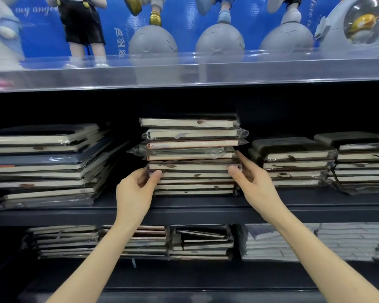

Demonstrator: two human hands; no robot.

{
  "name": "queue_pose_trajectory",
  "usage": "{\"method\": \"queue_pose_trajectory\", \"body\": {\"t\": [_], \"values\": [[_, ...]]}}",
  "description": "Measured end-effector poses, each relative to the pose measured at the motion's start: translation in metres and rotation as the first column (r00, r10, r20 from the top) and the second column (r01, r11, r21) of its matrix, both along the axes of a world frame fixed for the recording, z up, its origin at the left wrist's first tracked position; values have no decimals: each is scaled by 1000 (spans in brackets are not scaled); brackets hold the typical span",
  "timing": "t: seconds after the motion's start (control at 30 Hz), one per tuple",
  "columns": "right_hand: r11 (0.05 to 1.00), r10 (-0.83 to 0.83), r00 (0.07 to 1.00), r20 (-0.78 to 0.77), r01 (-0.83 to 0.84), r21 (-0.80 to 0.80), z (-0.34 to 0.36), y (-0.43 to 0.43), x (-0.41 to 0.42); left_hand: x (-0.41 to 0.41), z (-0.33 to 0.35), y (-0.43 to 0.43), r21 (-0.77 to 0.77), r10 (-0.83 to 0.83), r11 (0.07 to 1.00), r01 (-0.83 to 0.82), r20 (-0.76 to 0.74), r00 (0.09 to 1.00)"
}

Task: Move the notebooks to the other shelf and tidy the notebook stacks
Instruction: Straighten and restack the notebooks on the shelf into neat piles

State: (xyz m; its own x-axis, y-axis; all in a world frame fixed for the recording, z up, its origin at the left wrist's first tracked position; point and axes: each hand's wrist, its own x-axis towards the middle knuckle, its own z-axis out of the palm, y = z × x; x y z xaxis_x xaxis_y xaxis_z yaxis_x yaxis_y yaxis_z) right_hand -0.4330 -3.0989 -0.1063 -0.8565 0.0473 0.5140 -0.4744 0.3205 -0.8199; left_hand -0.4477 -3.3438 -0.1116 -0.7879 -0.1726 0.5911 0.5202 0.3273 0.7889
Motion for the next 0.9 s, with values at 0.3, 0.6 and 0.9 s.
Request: {"method": "queue_pose_trajectory", "body": {"t": [0.3,0.6,0.9], "values": [[997,-46,999,8,45,68,-1,7,-7,5,1,5,16,21,1000,-20,-44,999],[987,-80,997,19,77,141,10,14,-8,2,-1,1,-30,62,998,-62,-10,998],[979,-130,991,-15,130,158,22,4,-6,-3,16,-2,-15,-53,998,54,54,997]]}}
